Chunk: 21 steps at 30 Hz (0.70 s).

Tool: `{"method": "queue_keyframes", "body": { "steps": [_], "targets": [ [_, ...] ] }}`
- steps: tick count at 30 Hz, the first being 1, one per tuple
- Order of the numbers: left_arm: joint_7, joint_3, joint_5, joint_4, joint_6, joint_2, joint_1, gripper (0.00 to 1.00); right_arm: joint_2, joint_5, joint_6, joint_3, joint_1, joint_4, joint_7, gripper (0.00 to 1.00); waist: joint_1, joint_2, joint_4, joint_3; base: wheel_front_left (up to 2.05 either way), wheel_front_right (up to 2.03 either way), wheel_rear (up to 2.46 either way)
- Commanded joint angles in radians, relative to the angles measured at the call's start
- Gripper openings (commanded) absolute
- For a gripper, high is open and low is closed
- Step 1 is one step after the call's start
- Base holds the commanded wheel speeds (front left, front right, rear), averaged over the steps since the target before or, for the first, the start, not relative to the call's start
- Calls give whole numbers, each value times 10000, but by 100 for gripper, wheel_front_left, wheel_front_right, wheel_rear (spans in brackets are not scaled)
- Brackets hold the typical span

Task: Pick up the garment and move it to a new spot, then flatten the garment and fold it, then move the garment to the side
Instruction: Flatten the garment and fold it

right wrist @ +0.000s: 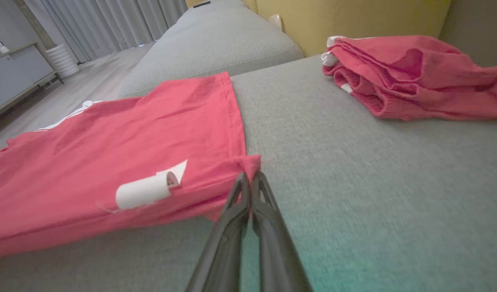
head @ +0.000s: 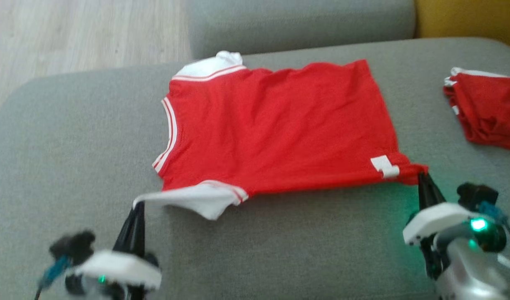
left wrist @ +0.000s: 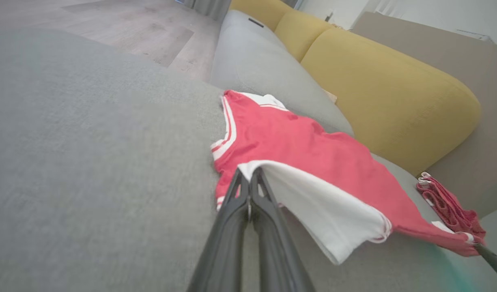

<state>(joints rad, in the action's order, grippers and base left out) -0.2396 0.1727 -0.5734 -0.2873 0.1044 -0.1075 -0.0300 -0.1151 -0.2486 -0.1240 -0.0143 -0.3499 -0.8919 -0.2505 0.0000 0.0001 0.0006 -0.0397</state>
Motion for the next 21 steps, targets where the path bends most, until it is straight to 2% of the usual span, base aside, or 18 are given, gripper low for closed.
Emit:
{"method": "queue_keyframes", "body": {
  "steps": [1,11,21],
  "targets": [
    [35,-296,95,244,-59,-30,925,0,-3,116,-67,138,-658,237,-91,0,0,-1,117,-272,0,0,0],
    [168,105,396,-1422,-108,171,4098,0,29,793,-67,-191,-2736,-433,-15,0,0,-1,172,-1597,0,0,0],
    [-181,173,911,-2712,45,121,6194,0,115,1233,-67,-184,-4265,-1124,-79,0,0,-1,-34,-2741,0,0,0]
  ]
}}
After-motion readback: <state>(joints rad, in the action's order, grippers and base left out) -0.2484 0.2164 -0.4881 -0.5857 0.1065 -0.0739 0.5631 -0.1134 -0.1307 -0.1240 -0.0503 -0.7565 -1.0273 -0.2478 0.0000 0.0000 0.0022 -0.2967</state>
